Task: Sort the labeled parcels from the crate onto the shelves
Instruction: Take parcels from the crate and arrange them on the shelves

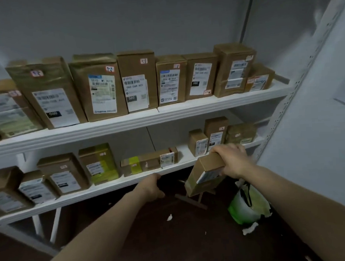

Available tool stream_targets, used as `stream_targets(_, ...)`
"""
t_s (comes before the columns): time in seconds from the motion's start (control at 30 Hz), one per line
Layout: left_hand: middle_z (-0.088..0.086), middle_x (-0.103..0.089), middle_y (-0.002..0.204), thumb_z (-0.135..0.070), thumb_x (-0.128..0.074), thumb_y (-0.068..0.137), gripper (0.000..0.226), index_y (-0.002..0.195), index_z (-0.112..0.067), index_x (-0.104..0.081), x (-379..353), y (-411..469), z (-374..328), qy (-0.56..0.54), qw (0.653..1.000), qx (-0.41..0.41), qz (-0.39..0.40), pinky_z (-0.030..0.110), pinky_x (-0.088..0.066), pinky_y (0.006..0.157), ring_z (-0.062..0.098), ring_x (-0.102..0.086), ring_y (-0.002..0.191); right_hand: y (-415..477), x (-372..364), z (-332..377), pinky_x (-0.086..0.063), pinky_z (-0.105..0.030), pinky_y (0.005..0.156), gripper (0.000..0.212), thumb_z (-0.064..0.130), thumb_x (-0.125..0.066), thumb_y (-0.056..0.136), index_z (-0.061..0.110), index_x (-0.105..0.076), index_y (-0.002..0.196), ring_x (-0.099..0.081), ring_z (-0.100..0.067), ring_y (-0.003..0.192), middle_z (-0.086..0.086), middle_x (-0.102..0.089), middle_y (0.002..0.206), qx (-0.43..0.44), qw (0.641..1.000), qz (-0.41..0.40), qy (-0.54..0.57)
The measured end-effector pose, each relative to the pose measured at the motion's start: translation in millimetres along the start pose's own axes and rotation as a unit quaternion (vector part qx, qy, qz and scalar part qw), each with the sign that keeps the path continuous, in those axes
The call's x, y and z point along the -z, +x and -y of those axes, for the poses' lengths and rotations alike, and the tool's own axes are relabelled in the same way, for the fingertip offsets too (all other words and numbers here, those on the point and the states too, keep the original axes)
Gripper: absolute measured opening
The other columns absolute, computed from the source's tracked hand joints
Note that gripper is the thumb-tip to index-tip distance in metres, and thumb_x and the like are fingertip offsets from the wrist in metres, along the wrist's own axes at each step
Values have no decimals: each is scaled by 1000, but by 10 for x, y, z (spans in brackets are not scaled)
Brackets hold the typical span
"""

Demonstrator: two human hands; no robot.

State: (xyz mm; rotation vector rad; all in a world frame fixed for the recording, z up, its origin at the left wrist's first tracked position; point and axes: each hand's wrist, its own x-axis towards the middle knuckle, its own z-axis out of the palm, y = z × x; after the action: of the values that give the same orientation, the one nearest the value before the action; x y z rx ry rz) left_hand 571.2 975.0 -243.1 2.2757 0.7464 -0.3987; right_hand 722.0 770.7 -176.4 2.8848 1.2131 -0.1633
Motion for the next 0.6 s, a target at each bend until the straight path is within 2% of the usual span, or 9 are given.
stream_targets(0.1, 8, -45, 141, -13, -66, 86, 61, 141, -14, -40, 97, 322, 28, 75, 997, 16, -21, 29, -40, 102, 24, -45, 128, 449, -96, -114, -24, -38, 100, 56, 22, -71, 78, 31, -42, 125, -36, -21, 127, 5, -46, 135, 23, 999, 18, -15)
stream_targets(0.2, 8, -45, 143, -13, -62, 89, 61, 144, -15, -36, 125, 630, 41, 109, 992, 47, -35, 28, -40, 99, 23, -45, 129, 854, -160, -198, -24, -37, 101, 56, 23, -71, 78, 30, -42, 125, -37, -21, 127, 5, -46, 135, 60, 998, 29, -20)
stream_targets(0.4, 7, -50, 138, -12, -53, 92, 48, 139, -17, -43, 124, 1299, -62, 183, 976, 108, -46, 34, -42, 101, 25, -47, 127, 1681, -283, -412, -27, -32, 97, 57, 28, -74, 74, 28, -46, 124, -43, -23, 122, 1, -51, 127, 130, 988, 85, 25)
stream_targets(0.5, 7, -55, 132, -9, -53, 91, 44, 134, -19, -47, 80, 1607, -76, 192, 972, 125, -46, 35, -45, 96, 25, -52, 121, 1976, -407, -494, -29, -32, 97, 52, 24, -72, 75, 29, -47, 120, -44, -22, 120, 1, -51, 125, 149, 983, 93, 54)
stream_targets(0.6, 8, -50, 135, -4, -54, 89, 47, 134, -17, -48, 42, 1898, -72, 212, 968, 126, -40, 36, -45, 95, 27, -50, 122, 2148, -505, -549, -27, -30, 97, 50, 18, -69, 78, 30, -47, 122, -41, -20, 120, 3, -49, 127, 153, 979, 117, 65)
